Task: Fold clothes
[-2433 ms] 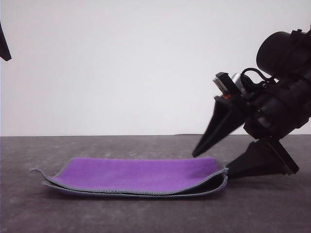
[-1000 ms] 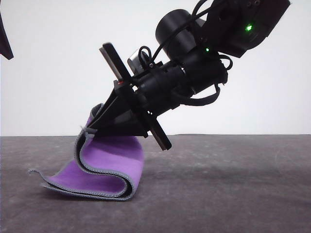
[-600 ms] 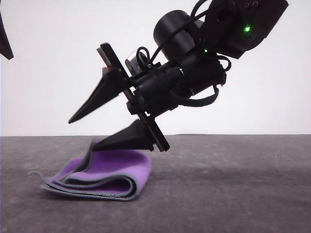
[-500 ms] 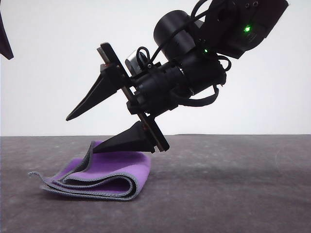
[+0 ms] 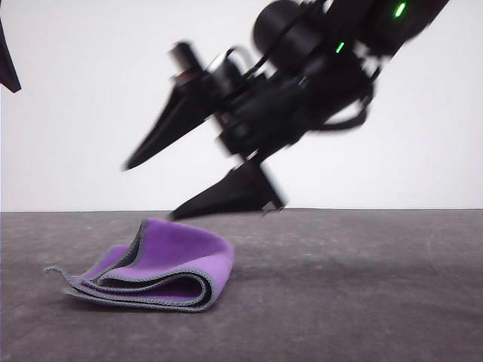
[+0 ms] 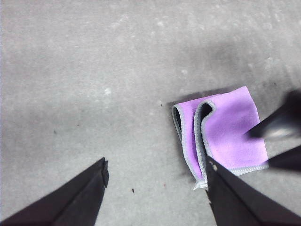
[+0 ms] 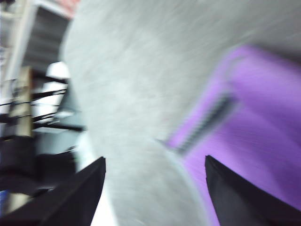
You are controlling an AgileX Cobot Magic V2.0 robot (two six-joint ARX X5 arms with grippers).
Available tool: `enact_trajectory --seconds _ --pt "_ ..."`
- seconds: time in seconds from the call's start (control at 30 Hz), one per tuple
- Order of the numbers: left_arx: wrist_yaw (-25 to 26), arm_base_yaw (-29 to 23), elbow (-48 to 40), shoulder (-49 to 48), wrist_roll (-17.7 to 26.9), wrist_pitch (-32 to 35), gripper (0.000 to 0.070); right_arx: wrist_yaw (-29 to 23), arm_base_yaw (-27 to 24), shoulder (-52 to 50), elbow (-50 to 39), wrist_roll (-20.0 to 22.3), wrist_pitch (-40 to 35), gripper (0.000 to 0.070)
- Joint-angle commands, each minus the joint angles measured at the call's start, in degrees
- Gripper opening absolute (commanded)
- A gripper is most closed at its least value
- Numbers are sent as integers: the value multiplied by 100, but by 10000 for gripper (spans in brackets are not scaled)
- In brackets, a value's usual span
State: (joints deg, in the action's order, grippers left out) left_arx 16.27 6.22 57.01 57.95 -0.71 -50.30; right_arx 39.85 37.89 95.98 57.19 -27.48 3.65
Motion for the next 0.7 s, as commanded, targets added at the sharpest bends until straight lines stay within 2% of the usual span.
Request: enact_trajectory --seconds 0.0,0.17,0.33,0.47,0.67 --pt "-15 -4 48 35 -8 41 399 -433 -78 -311 96 859 547 422" --pt "-17 -4 48 35 -7 50 399 -1889 -495 -1464 94 1754 2021 421" --pt "-17 -4 48 37 0 69 395 -2984 -972 -2475 72 2204 3037 421" --pt "-17 -4 48 37 0 61 395 -3384 -1397 -3126 -115 2398 3465 421" --pt "-17 -4 48 37 0 61 395 -3394 -2018 -3928 -547 2456 3828 421"
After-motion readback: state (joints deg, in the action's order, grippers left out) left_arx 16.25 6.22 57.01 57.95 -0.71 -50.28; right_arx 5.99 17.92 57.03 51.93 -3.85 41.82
